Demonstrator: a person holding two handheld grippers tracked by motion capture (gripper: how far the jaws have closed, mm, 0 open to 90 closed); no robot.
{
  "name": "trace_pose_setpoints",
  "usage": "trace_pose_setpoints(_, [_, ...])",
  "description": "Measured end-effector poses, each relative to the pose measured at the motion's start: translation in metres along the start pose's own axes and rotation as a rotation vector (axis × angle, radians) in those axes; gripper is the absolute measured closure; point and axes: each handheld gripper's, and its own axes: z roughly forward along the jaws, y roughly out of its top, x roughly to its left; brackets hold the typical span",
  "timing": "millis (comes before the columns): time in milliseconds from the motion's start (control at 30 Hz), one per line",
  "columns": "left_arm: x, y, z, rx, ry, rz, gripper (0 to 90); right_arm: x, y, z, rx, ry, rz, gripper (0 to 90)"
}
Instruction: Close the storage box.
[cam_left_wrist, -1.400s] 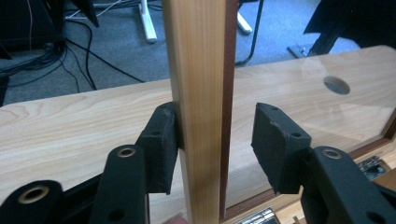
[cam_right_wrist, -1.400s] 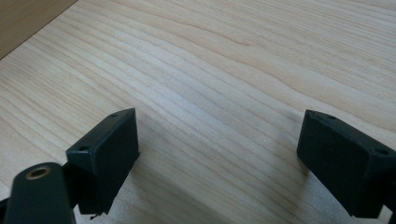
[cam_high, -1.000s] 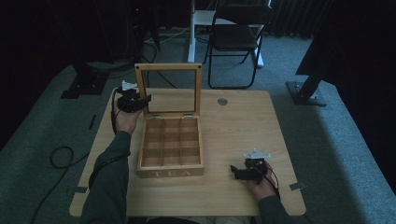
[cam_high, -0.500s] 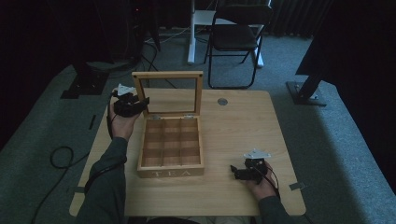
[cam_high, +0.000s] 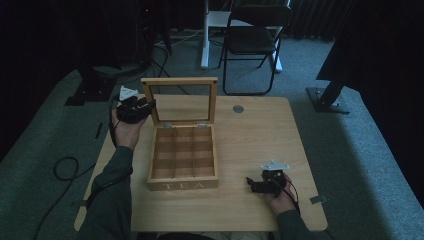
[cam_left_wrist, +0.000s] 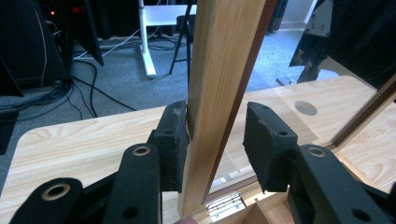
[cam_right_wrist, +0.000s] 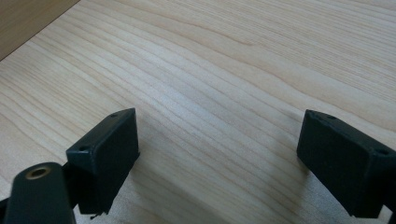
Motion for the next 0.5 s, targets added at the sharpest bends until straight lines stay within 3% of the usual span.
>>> trace_pose_setpoints(300, [-0.004,-0.001,-0.01,-0.006,-0.008,0.02,59.7,0.0,0.0,0.0,0.0,0.0,0.0,12.3])
trace_pose_setpoints(400, [-0.003,-0.001,-0.018,-0.033,-0.02,0.003,62.9,0.0,0.0,0.0,0.0,0.0,0.0,12.3])
trace_pose_setpoints(500, [-0.006,0.001,-0.022,-0.029,-0.013,0.024,62.8,0.0,0.0,0.0,0.0,0.001,-0.001,12.3])
